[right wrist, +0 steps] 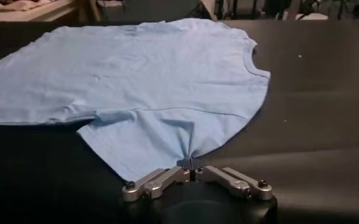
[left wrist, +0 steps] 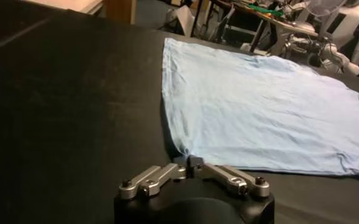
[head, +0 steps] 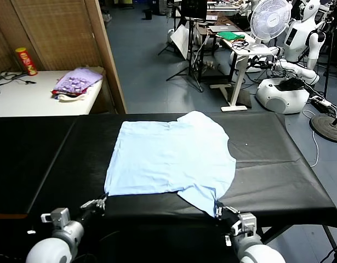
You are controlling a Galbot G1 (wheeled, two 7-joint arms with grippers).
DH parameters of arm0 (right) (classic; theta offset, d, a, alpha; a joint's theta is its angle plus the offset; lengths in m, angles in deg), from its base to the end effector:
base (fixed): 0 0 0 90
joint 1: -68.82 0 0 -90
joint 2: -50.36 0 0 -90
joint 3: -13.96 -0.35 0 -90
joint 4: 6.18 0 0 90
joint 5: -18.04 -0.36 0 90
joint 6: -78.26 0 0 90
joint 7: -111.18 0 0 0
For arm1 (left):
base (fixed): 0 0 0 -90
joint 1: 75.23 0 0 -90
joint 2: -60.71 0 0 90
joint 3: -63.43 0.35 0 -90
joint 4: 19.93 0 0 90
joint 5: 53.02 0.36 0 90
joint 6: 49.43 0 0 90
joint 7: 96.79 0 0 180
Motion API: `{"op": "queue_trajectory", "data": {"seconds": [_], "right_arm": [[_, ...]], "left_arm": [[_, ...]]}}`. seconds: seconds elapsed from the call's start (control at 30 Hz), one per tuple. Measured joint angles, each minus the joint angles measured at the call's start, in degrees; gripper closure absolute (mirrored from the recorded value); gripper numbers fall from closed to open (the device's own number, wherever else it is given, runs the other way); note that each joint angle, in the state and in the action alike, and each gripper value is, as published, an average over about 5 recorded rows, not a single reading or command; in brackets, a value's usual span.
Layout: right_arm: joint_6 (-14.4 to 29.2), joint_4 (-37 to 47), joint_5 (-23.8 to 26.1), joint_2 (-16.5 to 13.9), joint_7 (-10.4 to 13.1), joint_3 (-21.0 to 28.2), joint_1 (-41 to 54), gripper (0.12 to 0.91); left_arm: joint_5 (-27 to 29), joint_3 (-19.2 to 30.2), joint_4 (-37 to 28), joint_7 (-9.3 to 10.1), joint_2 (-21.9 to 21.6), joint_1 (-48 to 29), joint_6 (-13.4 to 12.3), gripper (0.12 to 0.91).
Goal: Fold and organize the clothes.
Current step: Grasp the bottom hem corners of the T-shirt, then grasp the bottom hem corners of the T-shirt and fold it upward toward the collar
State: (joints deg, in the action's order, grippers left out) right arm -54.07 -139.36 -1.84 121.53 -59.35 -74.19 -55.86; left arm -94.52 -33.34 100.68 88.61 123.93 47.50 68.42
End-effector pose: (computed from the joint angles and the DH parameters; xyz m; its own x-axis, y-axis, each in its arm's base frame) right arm 0.1584 -0.0254 -0.2322 -0.8004 -0.0986 0.5913 -0.1239 0.9923 -0.0022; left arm 0.1873 0.1077 -0.2777 -0.8471 0.1517 0.5093 0.0437 0.9750 -0.2178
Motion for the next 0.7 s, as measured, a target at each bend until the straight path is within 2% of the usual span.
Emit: {"op": "queue_trajectory", "data": {"seconds": [0.13, 0.33, 0.7], "right_arm": [[0.82, -1.81, -0.36, -0.37, -0.59, -1.52, -0.37, 0.903], [5.53, 0.06, -0.5, -1.46, -2.22, -2.09, 2.89, 0.903], [9.13, 10.82, -0.4, -4.23, -4.52, -0.15, 14.15, 0.903]], "left_arm": [[-0.58, -1.62, 4.43, 0.92, -1.05, 4.11, 0.07, 0.902], [-1.41, -2.08, 9.31, 1.72, -0.74, 6.57, -1.01, 0.902], [-1.25, 0.51, 5.89, 3.46, 1.53, -3.08, -1.67, 0.902]]}}
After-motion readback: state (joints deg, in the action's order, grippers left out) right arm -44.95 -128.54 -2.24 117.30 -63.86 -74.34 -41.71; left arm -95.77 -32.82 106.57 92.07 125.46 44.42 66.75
